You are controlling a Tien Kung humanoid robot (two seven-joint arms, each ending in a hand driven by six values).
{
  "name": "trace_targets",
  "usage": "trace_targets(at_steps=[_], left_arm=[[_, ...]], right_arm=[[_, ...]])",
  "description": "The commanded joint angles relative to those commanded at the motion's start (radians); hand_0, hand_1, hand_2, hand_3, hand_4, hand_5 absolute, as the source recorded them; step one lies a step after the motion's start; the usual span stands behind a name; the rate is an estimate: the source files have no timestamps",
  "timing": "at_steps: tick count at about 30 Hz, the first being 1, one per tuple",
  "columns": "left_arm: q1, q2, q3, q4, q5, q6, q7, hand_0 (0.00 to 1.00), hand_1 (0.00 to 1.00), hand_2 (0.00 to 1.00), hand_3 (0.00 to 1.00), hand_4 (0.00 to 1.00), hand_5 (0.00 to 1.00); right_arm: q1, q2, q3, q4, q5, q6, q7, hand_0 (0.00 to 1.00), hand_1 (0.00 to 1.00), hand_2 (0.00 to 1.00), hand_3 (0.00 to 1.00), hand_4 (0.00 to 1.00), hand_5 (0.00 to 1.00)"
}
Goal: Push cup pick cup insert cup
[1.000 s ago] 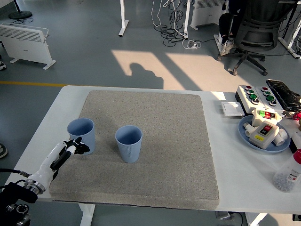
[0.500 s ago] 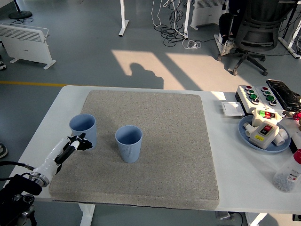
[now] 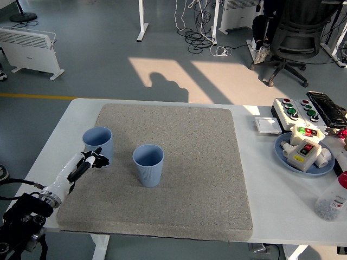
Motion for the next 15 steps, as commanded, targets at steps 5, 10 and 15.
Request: trace_targets(at_steps=[5,10,15], left_arm=[[-0.032,-0.006,0.039,0.031,-0.035,0.004,-0.011,0.758,0.617,0.535,0.475,0.652,0.998],[-0.062,-0.014,0.066,0.06,-0.069,0.011,-0.025,0.758,0.616,0.534,0.473,0.649,0.998],[-0.1,-0.026,0.109,0.102,-0.1,0.033,-0.055,0.76,0.61,0.524,0.462,0.644,0.998]], right_arm=[[-0.002,0.001,-0.001,0.001,0.0,0.001,0.0,0.709,0.635,0.651,0.586,0.121,0.406],[-0.006,0.003,0.003,0.001,-0.011,0.002,-0.002,0.708,0.635,0.651,0.586,0.121,0.406],[-0.011,0.004,0.007,0.002,-0.02,0.005,-0.004,0.708,0.635,0.651,0.587,0.121,0.405]])
